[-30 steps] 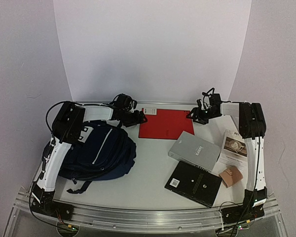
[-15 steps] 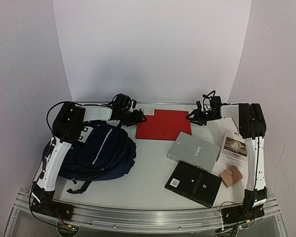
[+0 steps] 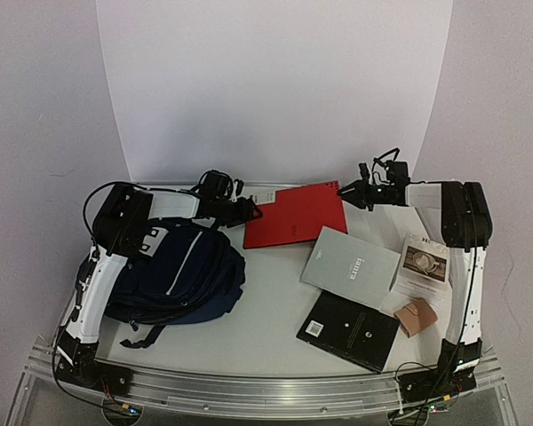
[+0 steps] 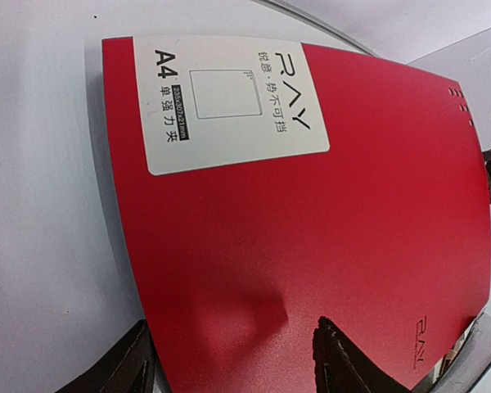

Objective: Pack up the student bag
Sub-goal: Pick up the files from the center of the board.

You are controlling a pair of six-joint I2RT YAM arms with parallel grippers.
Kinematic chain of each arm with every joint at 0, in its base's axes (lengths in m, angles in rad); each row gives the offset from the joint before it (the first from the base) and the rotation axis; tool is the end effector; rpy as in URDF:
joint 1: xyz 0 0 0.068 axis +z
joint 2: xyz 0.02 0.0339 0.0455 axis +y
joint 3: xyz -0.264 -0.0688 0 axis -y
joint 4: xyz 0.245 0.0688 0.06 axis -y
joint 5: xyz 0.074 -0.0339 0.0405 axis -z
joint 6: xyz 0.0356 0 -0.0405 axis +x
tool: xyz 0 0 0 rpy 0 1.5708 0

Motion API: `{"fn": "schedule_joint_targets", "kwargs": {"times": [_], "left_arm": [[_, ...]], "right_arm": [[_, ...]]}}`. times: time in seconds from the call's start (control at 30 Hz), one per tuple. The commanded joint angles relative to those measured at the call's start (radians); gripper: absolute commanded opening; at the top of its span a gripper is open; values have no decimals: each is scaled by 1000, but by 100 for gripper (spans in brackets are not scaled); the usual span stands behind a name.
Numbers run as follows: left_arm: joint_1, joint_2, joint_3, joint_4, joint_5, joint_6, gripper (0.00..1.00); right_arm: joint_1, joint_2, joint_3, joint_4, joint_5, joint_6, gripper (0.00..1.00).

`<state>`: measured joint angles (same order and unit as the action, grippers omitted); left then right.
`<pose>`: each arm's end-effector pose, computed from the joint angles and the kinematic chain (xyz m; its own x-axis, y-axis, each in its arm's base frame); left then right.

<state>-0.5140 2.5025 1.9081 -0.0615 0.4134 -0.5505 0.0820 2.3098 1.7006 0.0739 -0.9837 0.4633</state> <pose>0.4745 -0.2843 0.1185 -0.8332 -0.0797 -0.5473 0.3422 0.7031 -0.6234 0.5095 0.0716 0.1698 -0.7940 0.1831 -0.5797 -0.4518 0.4601 0.7643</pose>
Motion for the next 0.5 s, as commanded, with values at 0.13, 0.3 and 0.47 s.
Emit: {"fn": "schedule_joint_targets", "kwargs": {"times": [0.13, 0.3, 0.47], "left_arm": [[-17, -40, -40, 35, 93, -11, 63], [-17, -43, -54, 55, 111, -16, 61], [-17, -54, -67, 57, 104, -11, 60]], "right_arm": [[63, -39, -23, 78, -87, 27, 21], [87, -19, -19, 78, -81, 33, 19], [98, -28, -17, 81, -39, 43, 2]]}}
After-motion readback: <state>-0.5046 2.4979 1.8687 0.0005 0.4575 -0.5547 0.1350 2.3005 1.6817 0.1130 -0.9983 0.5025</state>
